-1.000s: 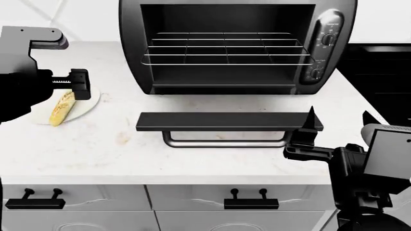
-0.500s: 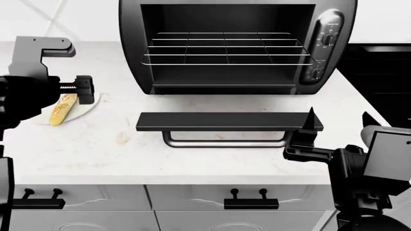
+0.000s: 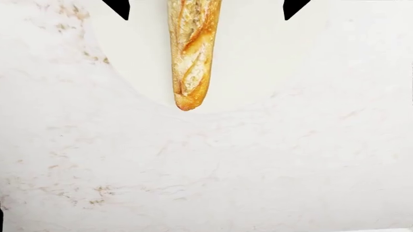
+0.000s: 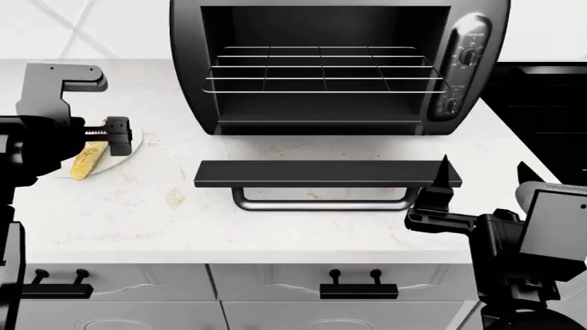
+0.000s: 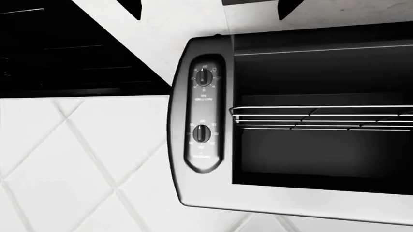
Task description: Place the baguette on the rack of the toaster oven.
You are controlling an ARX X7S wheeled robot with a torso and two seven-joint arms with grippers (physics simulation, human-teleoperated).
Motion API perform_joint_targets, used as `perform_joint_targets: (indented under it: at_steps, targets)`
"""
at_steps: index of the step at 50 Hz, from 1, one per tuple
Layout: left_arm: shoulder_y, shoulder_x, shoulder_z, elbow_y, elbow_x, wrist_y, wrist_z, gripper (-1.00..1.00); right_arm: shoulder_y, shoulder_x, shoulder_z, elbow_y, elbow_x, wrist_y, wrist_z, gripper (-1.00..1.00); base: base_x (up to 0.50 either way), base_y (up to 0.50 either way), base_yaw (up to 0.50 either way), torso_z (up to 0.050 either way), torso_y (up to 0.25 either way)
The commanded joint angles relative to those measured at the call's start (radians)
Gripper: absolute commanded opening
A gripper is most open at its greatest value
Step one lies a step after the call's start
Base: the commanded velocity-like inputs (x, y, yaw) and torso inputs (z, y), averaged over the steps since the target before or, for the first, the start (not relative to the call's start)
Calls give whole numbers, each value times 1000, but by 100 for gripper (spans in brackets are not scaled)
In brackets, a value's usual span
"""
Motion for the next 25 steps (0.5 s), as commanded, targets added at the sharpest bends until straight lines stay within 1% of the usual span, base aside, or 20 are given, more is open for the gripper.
perform_joint_targets:
  at_steps: [1,3,9,16,25]
  targets:
    - [-5,8,11,-54,13,39,6,100,-1,3,4,-4,12,3,7,100,0,0,0,0,0]
    - [-10,12,13,-76,18,52,7,100,-10,1,10,0,14,-8,7,100,0,0,0,0,0]
    - [3,16,14,-64,15,49,6,100,-28,2,15,3,17,-32,9,100,0,0,0,0,0]
    - [-11,25,23,-122,26,79,12,100,-3,6,28,-8,32,5,13,100,0,0,0,0,0]
    - [-18,30,23,-163,32,101,12,100,-17,9,19,-1,34,-14,21,100,0,0,0,0,0]
